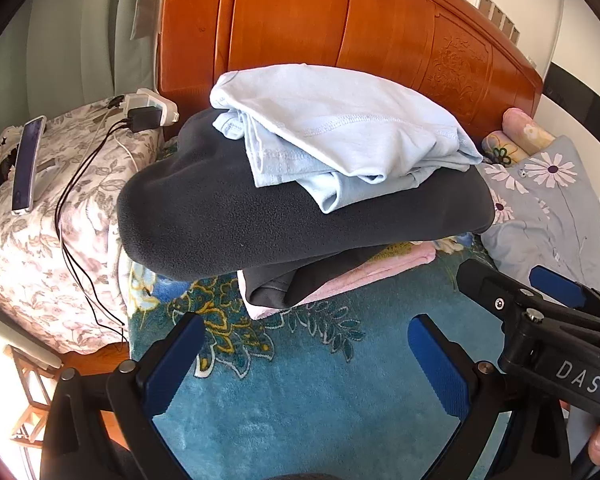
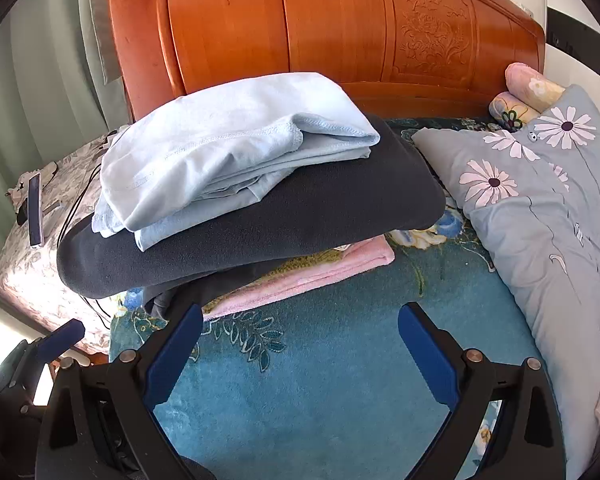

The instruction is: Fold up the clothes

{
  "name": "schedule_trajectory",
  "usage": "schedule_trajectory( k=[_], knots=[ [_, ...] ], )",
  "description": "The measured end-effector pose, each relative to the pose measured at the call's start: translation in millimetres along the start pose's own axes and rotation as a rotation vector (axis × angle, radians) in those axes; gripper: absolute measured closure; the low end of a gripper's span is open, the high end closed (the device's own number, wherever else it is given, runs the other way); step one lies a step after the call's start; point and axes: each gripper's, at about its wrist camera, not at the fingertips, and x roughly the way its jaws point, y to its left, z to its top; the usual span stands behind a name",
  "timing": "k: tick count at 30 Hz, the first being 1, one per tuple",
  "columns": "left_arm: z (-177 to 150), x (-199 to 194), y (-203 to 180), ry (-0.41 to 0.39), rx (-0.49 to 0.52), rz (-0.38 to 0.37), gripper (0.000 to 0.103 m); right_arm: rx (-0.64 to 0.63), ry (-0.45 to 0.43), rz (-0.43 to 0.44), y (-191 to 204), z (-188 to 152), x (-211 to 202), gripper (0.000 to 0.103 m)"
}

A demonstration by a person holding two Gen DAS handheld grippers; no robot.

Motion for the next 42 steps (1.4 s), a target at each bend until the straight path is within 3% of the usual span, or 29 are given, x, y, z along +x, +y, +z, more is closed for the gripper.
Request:
schedule_trajectory(
  k=[8, 15, 42],
  knots=[
    [-2.3, -0.8, 7.7, 0.021, -0.058, -0.002, 0.000, -0.056, -0.038, -0.004, 12.9, -2.3, -4.6, 0.004],
    [-1.4, -9.1, 11.8, -0.016, -0.048, 0.041, 0.000, -0.060, -0.051, -0.008, 16.4, -1.9, -8.0, 0.004],
    [-2.0, -7.8, 28.1, 0.006, -0.068, 0.026, 0.000, -0.071, -0.037, -0.011, 34.9, -2.3, -6.7, 0.004]
  ],
)
